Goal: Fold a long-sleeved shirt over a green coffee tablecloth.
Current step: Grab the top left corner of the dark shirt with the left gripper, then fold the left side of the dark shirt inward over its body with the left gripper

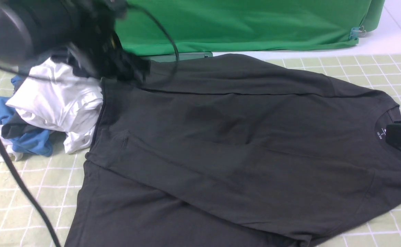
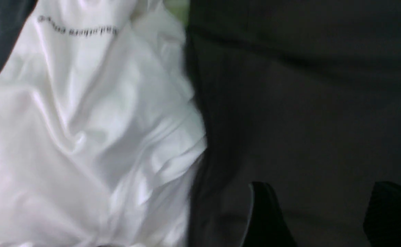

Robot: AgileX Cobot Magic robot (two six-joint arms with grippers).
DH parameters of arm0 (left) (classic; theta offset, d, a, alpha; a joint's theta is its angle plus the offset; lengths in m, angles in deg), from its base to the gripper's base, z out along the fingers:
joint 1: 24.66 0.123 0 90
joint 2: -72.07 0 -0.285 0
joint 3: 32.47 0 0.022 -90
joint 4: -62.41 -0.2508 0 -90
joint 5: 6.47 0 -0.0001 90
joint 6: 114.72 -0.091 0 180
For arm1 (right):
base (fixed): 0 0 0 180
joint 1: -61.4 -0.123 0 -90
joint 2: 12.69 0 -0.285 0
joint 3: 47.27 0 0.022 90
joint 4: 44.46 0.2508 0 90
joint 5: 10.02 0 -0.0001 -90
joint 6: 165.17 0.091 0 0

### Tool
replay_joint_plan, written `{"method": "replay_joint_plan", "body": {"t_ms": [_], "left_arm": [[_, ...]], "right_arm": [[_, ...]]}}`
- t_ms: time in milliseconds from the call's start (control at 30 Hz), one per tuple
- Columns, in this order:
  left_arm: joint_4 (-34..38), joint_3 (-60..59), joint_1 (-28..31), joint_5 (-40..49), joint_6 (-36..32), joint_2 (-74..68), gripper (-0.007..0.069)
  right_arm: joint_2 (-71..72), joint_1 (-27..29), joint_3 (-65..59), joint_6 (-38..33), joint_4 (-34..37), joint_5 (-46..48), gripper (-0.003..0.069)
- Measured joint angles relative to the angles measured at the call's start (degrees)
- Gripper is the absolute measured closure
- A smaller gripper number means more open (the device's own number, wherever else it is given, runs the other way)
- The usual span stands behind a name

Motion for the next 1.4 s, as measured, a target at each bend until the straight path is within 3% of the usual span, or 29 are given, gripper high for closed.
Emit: {"method": "replay_joint_plan", "body": {"t_ms": [133,267,700,1267,1400], "left_arm": [[17.77,7.91,5.05,-3.04,-6.02,-4.86,0.0299],[24.48,13.03,7.82,-4.11,-7.06,-11.81,0.0307],[26.6,19.17,11.53,-9.92,-5.3,-28.79,0.0308],[24.63,19.58,11.79,-17.34,-4.55,-31.2,0.0309],[24.52,19.64,11.97,-17.17,-4.55,-31.73,0.0343]], "right_arm": [[0.0,0.0,0.0,0.0,0.0,0.0,0.0572],[0.0,0.0,0.0,0.0,0.0,0.0,0.0567],[0.0,0.0,0.0,0.0,0.0,0.37,0.056],[0.0,0.0,0.0,0.0,0.0,0.88,0.0557],[0.0,0.0,0.0,0.0,0.0,0.88,0.0557]]}}
